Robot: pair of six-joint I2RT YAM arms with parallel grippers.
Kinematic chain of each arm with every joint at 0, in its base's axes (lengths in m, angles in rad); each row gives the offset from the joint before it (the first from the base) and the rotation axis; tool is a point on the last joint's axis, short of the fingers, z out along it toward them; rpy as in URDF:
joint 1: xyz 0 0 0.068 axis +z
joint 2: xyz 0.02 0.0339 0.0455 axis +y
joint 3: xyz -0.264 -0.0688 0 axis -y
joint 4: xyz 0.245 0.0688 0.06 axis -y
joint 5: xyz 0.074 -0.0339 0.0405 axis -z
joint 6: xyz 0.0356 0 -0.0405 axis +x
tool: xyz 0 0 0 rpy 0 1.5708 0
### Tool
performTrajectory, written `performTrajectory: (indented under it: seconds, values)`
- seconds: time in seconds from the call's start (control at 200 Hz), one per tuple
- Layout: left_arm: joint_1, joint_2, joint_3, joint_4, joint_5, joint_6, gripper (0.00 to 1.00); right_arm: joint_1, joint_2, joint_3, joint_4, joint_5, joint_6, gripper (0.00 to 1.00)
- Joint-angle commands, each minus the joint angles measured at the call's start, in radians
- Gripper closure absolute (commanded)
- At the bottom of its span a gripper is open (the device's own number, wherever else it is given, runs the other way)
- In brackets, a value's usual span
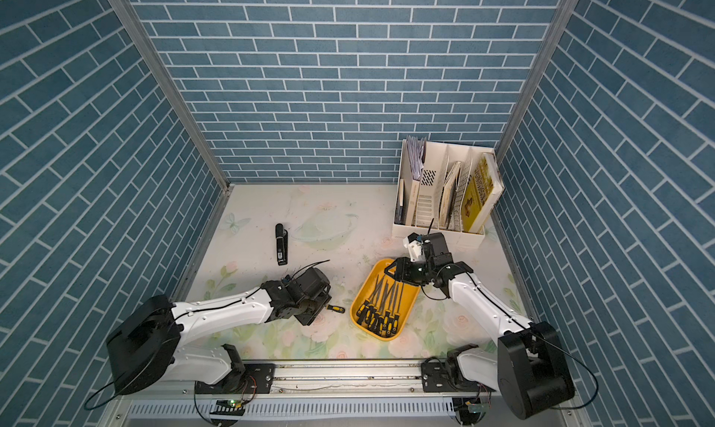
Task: Put the file tool into the storage box
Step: Pick up the file tool from the center of the board.
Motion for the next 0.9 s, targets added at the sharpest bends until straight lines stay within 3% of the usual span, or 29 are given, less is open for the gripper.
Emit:
performTrajectory:
  seconds: [0.0,0.085,0.24,0.395,0.615,0.895]
  values:
    - [0.012,-0.116,0.039,-0.121,-0.080,0.043,0.35,0.105,-0.012,0.153,-0.187,0.003,-0.214,0.51]
    - [0.064,-0.220,0.025,-0.174,-0.107,0.108,0.32,0.245,0.044,0.256,-0.297,0.108,-0.308,0.51]
    - [0.274,-0.445,-0.062,-0.153,-0.039,0.337,0.29,0.457,0.204,0.406,-0.425,0.284,-0.435,0.50]
    - [0.479,-0.475,-0.032,-0.253,0.063,0.579,0.25,0.608,0.374,0.520,-0.508,0.427,-0.532,0.49]
    - [0.557,-0.455,0.019,-0.275,0.093,0.730,0.25,0.733,0.583,0.645,-0.547,0.516,-0.627,0.49]
    - [0.591,-0.470,0.000,-0.270,0.115,0.780,0.25,0.755,0.740,0.758,-0.573,0.561,-0.673,0.49]
